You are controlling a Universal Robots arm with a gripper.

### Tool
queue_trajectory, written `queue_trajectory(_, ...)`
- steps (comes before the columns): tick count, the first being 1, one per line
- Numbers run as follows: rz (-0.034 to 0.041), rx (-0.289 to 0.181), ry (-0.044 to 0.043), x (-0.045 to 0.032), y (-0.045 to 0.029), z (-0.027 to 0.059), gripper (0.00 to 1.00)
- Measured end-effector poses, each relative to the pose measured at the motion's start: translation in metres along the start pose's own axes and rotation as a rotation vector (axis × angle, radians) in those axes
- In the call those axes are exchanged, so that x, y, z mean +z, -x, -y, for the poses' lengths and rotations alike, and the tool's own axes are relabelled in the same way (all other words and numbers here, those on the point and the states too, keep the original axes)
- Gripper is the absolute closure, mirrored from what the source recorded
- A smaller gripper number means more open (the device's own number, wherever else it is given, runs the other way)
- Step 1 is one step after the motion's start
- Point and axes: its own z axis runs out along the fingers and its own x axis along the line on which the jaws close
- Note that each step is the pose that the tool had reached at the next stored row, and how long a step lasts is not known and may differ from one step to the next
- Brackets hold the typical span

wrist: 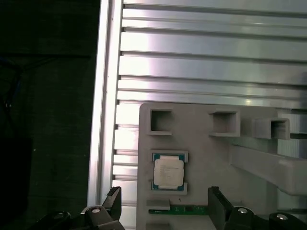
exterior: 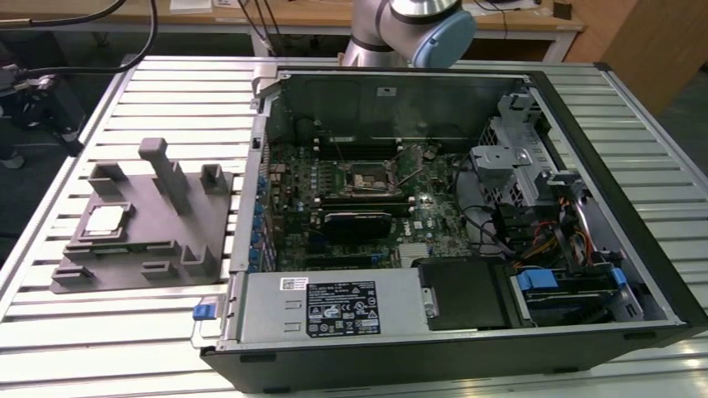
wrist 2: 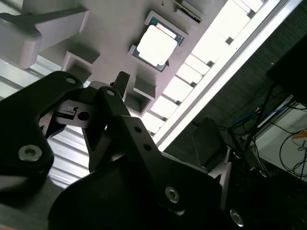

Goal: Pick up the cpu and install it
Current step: 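Pick up the cpu and move it towards the insertion slot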

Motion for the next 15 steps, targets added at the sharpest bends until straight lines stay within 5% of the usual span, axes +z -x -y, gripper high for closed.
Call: queue_trajectory(15, -0.0004, -0.002, -0.0002, 0.0116, 0.0034, 0.0057, 0.2)
